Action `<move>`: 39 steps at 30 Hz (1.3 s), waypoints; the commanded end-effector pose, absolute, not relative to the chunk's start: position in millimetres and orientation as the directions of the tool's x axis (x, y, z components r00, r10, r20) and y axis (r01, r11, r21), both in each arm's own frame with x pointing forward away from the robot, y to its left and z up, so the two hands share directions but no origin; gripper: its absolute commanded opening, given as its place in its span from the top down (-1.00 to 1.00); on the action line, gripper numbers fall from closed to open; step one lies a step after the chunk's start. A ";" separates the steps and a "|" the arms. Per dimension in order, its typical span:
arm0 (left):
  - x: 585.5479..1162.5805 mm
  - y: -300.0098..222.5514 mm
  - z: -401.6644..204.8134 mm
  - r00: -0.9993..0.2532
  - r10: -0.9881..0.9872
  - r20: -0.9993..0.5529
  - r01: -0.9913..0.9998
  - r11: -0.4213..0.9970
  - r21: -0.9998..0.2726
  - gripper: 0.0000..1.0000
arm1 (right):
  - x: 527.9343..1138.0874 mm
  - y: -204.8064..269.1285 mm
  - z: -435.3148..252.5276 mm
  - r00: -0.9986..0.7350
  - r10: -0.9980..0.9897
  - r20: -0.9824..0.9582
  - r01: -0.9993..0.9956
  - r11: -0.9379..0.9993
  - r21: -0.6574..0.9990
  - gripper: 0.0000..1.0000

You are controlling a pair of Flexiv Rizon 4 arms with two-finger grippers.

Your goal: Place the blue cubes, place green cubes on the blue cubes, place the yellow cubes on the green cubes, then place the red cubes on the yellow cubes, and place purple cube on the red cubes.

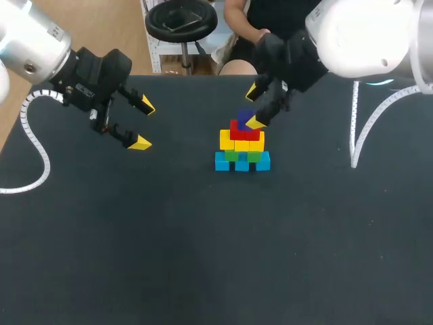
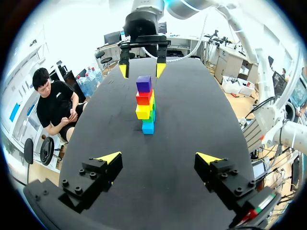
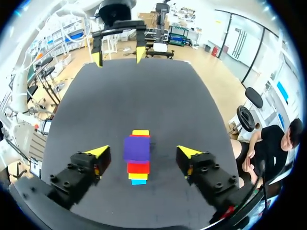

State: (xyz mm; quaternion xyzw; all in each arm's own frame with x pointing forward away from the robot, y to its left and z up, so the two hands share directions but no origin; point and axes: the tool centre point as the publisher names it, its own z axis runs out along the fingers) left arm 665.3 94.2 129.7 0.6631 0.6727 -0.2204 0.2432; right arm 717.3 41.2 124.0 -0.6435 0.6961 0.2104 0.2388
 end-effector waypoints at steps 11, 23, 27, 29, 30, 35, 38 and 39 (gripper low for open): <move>665.5 95.1 129.2 0.000 0.784 -0.621 0.999 0.021 0.028 -1.00 | 713.0 -47.6 126.4 -0.166 -0.691 -0.704 -0.977 0.214 0.020 -1.00; 665.5 95.1 129.2 0.000 0.784 -0.621 0.999 0.021 0.028 -1.00 | 702.3 -83.5 119.2 -0.180 -0.588 -0.788 -0.971 0.233 0.048 -1.00; 665.5 95.1 129.2 0.000 0.784 -0.621 0.999 0.021 0.028 -1.00 | 700.0 -83.9 119.1 -0.176 -0.589 -0.789 -0.972 0.229 0.046 -1.00; 665.5 95.1 129.2 0.000 0.784 -0.621 0.999 0.021 0.028 -1.00 | 700.0 -83.9 119.1 -0.176 -0.589 -0.789 -0.972 0.229 0.046 -1.00; 665.5 95.1 129.2 0.000 0.784 -0.621 0.999 0.021 0.028 -1.00 | 700.0 -83.9 119.1 -0.176 -0.589 -0.789 -0.972 0.229 0.046 -1.00; 665.5 95.1 129.2 0.000 0.784 -0.621 0.999 0.021 0.028 -1.00 | 700.0 -83.9 119.1 -0.176 -0.589 -0.789 -0.972 0.229 0.046 -1.00; 665.5 95.1 129.2 0.000 0.784 -0.621 0.999 0.021 0.028 -1.00 | 700.0 -83.9 119.1 -0.176 -0.589 -0.789 -0.972 0.229 0.046 -1.00; 665.5 95.1 129.2 0.000 0.784 -0.621 0.999 0.021 0.028 -1.00 | 700.0 -83.9 119.1 -0.176 -0.589 -0.789 -0.972 0.229 0.046 -1.00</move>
